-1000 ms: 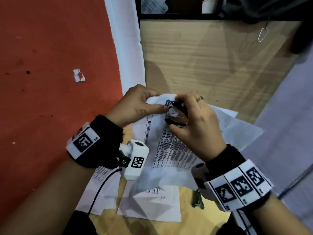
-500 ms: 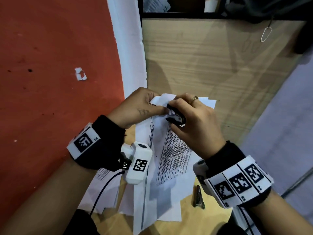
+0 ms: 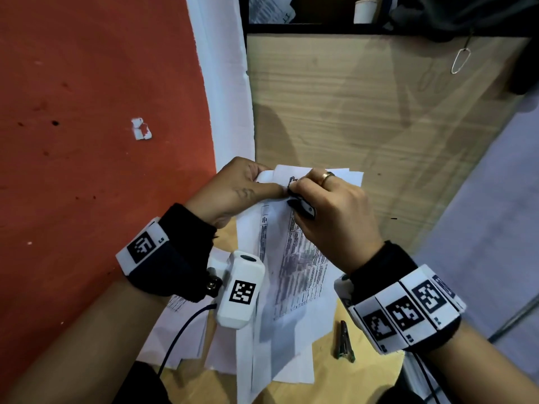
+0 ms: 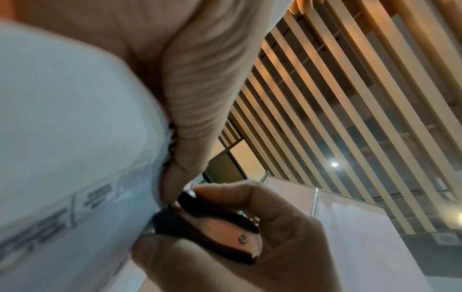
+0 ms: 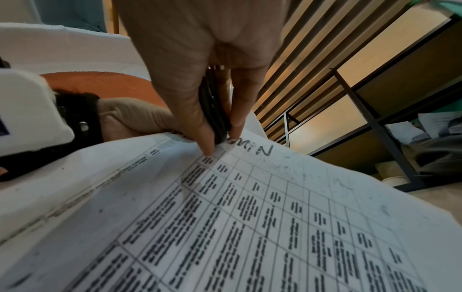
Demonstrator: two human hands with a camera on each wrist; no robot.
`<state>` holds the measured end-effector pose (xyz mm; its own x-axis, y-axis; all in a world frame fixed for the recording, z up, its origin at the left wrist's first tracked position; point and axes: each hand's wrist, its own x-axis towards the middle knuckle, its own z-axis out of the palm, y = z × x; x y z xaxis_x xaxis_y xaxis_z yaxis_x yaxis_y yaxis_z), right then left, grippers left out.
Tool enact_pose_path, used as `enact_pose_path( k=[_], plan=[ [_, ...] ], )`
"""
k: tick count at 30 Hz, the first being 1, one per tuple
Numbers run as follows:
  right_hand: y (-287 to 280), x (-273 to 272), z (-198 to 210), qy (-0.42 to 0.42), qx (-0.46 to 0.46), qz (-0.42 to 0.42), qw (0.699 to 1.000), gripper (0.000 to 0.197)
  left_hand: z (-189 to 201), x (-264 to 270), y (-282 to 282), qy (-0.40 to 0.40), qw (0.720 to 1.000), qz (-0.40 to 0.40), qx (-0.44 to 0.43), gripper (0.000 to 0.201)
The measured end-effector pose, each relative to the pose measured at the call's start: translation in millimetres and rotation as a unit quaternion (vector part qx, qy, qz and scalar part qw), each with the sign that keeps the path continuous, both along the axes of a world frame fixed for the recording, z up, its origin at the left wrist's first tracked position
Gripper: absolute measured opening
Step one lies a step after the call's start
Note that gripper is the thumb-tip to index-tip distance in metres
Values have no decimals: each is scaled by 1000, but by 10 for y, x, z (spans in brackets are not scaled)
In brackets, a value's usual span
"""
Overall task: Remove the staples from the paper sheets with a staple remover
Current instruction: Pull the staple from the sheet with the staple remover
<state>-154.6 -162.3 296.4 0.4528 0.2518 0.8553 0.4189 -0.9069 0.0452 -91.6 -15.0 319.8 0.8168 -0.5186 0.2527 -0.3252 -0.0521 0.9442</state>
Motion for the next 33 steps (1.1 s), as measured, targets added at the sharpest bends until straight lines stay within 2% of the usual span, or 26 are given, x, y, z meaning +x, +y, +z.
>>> enact_pose_path(
  k=[2, 5, 8, 13, 18, 22, 26, 30, 33],
  plan=[
    [-11, 13, -6, 5, 6, 8, 1000, 11, -14, 4, 8, 3, 1000, -6, -5, 25],
    [-21, 26, -23, 22, 34, 33, 999, 12, -26, 8, 31, 3, 1000, -27, -5, 22],
    [-36, 26, -31, 41, 64, 58, 995, 16, -47, 19, 44, 9, 999, -48, -3, 40],
    [-62, 5, -6, 54, 159, 78, 983, 18, -66, 48, 58, 19, 998, -59, -25, 20],
    [-119, -6, 12, 75, 242, 111, 961, 24, -111, 100, 108, 34, 998, -37, -22, 15],
    [-144, 17, -6, 94, 212, 77, 970, 25, -170, 143, 116, 25, 1000, -3, -10, 11],
    [-237, 143, -99, 105, 183, 20, 977, 25, -231, 211, 137, -63, 997, 42, 28, 15],
    [-339, 240, -215, 150, 172, -7, 974, 34, -312, 322, 197, -129, 987, 72, 67, 53],
    [-357, 290, -259, 179, 169, 6, 969, 40, -400, 443, 212, -138, 984, 89, 67, 76]
  ],
)
